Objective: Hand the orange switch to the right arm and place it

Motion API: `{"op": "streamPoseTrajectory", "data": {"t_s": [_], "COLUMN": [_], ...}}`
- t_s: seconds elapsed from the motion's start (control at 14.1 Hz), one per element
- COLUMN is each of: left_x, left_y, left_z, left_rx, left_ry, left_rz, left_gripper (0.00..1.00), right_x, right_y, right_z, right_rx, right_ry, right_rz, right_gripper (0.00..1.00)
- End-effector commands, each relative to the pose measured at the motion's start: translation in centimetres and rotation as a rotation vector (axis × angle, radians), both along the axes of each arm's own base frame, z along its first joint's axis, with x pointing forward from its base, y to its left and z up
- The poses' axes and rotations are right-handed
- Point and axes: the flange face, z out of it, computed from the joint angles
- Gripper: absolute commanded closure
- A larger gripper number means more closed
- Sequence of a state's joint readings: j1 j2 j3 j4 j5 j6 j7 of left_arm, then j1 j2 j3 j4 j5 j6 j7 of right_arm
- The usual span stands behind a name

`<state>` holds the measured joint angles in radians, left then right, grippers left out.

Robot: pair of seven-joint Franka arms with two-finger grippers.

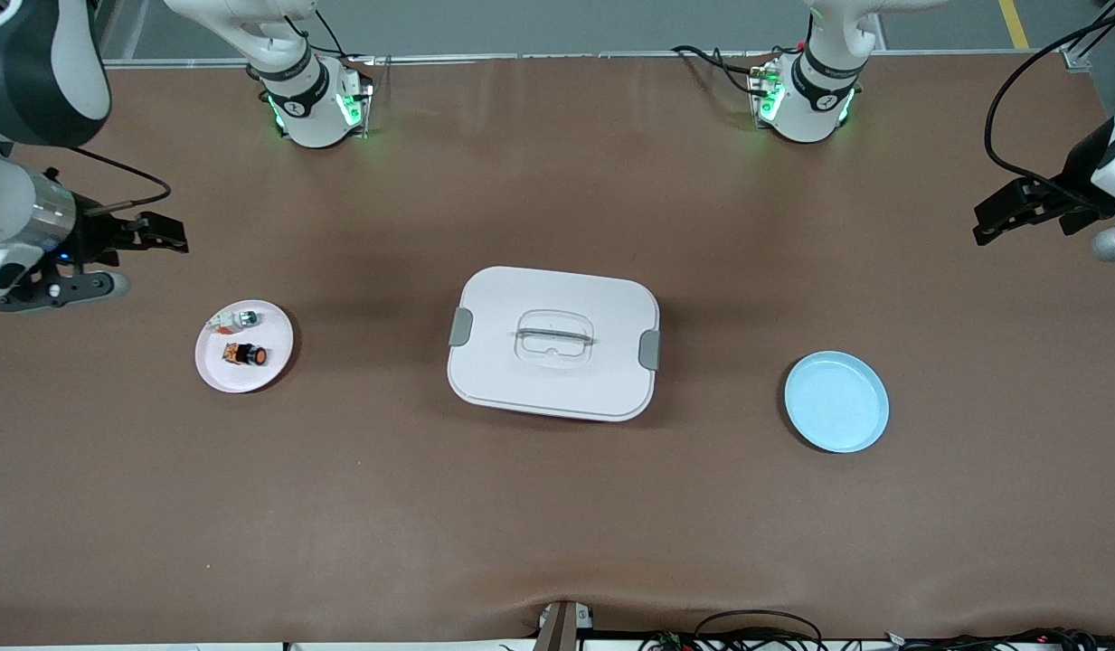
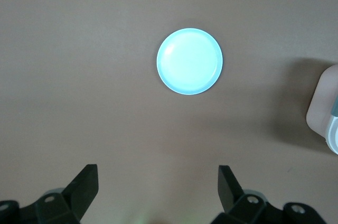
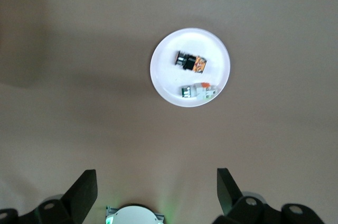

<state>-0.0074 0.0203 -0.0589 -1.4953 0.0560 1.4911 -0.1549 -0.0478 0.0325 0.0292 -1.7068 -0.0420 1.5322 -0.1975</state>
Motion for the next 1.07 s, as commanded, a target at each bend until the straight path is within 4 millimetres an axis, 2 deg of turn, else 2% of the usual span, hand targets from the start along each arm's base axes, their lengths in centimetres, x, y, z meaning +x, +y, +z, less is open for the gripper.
{"op": "streamPoseTrajectory", "data": {"t_s": [0.0,0.21,0.36,0.57,0.71,0.85,1.0], "left_x": [-0.7,-0.7,-0.7,-0.7,-0.8,-0.8,-0.8], "left_y": [0.1,0.0,0.1,0.1,0.2,0.2,0.1], "left_z": [0.6,0.6,0.6,0.6,0.8,0.7,0.8], "left_rx": [-0.013,-0.013,-0.013,-0.013,-0.013,-0.013,-0.014], "left_ry": [-0.014,-0.014,-0.014,-0.014,-0.018,-0.015,-0.012], "left_rz": [-0.015,-0.015,-0.013,-0.015,-0.018,-0.019,-0.022], "left_gripper": [0.0,0.0,0.0,0.0,0.0,0.0,0.0], "right_x": [1.1,1.0,0.9,0.8,0.7,0.7,0.7], "right_y": [-1.6,-2.5,-2.6,-4.1,-4.2,-4.2,-3.8], "right_z": [4.1,6.7,6.9,7.0,7.2,7.2,7.9], "right_rx": [-0.021,-0.018,-0.013,0.033,0.037,0.045,0.038], "right_ry": [-0.043,-0.074,-0.079,-0.088,-0.093,-0.097,-0.124], "right_rz": [-0.039,-0.058,-0.063,-0.1,-0.113,-0.238,-0.284], "right_gripper": [0.0,0.0,0.0,0.0,0.0,0.0,0.0]}}
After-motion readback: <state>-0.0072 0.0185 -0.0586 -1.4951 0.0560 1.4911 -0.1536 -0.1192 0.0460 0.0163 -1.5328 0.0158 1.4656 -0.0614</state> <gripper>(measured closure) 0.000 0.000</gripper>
